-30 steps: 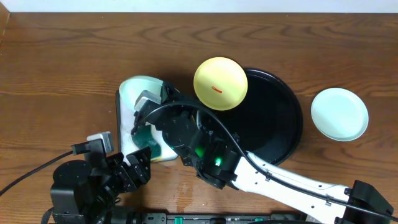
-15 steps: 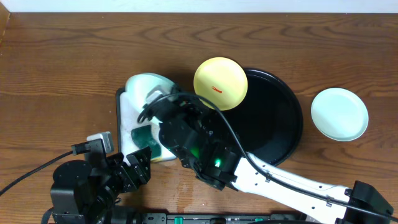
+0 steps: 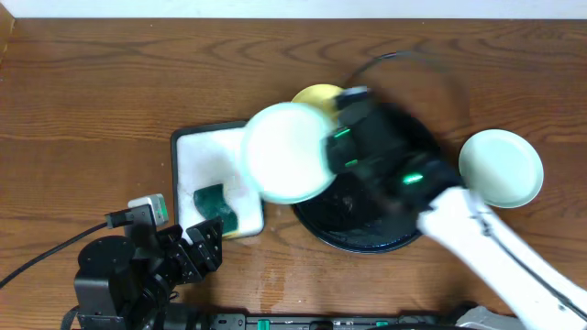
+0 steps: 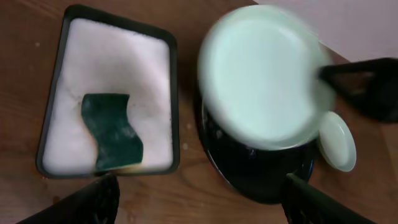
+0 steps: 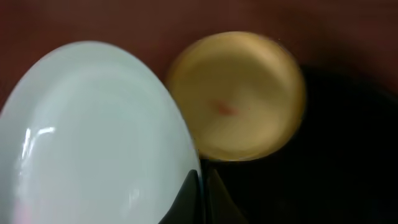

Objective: Clean dirty plates on tray and stack at the side
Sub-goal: 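Carry the plate right and stack it on the first pale green plate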

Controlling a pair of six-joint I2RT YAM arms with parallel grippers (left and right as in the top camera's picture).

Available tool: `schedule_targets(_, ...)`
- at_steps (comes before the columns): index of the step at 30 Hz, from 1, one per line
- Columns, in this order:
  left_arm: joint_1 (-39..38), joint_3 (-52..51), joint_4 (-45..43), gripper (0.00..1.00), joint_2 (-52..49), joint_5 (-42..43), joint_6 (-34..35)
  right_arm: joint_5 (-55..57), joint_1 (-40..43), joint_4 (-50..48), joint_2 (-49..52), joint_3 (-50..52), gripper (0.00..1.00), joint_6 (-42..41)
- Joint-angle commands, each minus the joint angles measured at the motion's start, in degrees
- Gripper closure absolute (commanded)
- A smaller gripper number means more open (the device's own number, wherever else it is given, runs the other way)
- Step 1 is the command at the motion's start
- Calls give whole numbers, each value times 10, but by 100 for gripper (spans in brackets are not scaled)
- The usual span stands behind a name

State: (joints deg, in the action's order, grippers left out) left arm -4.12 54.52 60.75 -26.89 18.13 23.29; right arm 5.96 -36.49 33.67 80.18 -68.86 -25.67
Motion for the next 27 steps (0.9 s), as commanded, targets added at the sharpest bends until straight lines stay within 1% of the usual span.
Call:
schedule_targets(1,3,12,1,17,0,7,-8,-101,138,64,-48,-7,99,-43)
schedule_targets(5,3,12,1,17,0,7,-8,-107,287,140,-52,-5,99,-33)
schedule_targets(8,3,12,1,17,0,7,-8,-107,386,162,-45,5,99,-28)
schedule_targets(9,3,12,1,17,0,7,-8,-107,442,163,-40,17,99,-28)
schedule_targets(10,3,12,1,17,0,7,-8,-107,479,160,-36,27,99,-28)
schedule_targets(13,3,12,1,17,0,7,-8,-105,554,145,-24,55,99,-30)
schedule_targets(16,3,12,1,17,0,7,-8,-101,625,109,-3,93,99,-31)
schedule_targets(20,3,12,1,17,0,7,-8,-93,682,70,31,133,99,-30)
schedule_targets(23,3,12,1,17,0,7,-8,-93,703,47,57,152,99,-30)
schedule_targets(25,3,12,1,17,0,7,-8,-97,705,36,66,152,99,-9)
schedule_targets(26,3,12,1,17,0,7,-8,-112,702,23,66,152,97,22)
schedule_targets(27,3,12,1,17,0,7,-8,-131,700,13,64,149,85,50)
